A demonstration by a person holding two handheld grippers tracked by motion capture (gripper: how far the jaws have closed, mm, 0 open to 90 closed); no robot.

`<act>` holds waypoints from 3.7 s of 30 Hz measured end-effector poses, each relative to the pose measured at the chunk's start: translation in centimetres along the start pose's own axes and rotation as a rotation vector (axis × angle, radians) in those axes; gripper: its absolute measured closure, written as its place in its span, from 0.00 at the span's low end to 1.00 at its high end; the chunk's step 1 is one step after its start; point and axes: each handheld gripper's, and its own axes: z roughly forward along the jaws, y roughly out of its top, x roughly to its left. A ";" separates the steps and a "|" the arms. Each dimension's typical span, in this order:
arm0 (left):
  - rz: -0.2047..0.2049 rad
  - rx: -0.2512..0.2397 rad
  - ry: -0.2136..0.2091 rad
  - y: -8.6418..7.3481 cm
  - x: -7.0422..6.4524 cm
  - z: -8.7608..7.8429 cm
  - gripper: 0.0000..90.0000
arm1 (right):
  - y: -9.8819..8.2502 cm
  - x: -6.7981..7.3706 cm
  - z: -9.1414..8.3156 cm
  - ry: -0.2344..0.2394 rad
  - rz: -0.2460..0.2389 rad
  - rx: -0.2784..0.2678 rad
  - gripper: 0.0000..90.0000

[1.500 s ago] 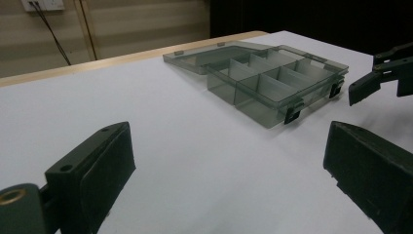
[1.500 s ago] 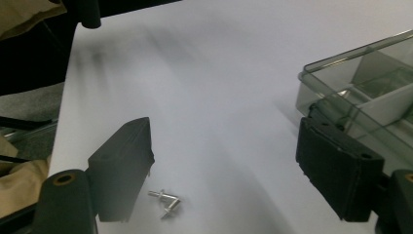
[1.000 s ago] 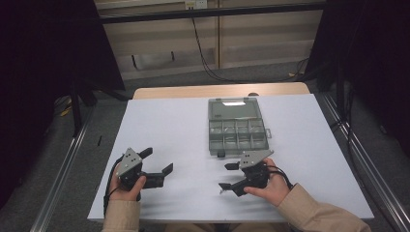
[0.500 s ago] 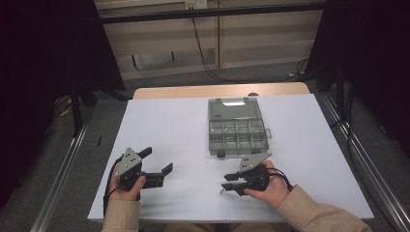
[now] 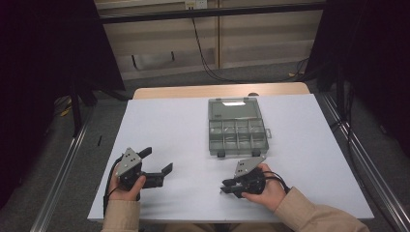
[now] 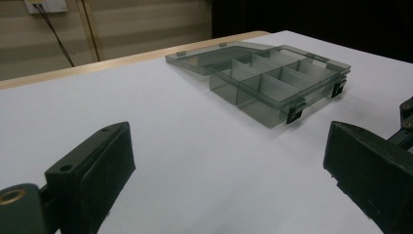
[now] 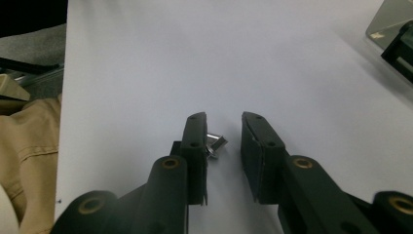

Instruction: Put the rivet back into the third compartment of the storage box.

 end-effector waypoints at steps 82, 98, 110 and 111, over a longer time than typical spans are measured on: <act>-0.001 0.006 0.001 -0.2 0.1 0.2 0.05 | 3.5 -14.3 -4.5 -0.397 0.315 -0.267 0.94; -0.001 0.007 -0.004 -0.2 0.0 0.3 0.05 | 3.7 -15.1 -4.0 -0.444 0.306 -0.239 0.93; -0.001 0.005 0.002 -0.2 0.1 0.2 0.05 | 3.9 -15.0 -4.3 -0.450 0.309 -0.257 0.82; -0.001 0.005 0.002 -0.2 0.1 0.2 0.05 | 3.9 -15.0 -4.3 -0.450 0.309 -0.257 0.82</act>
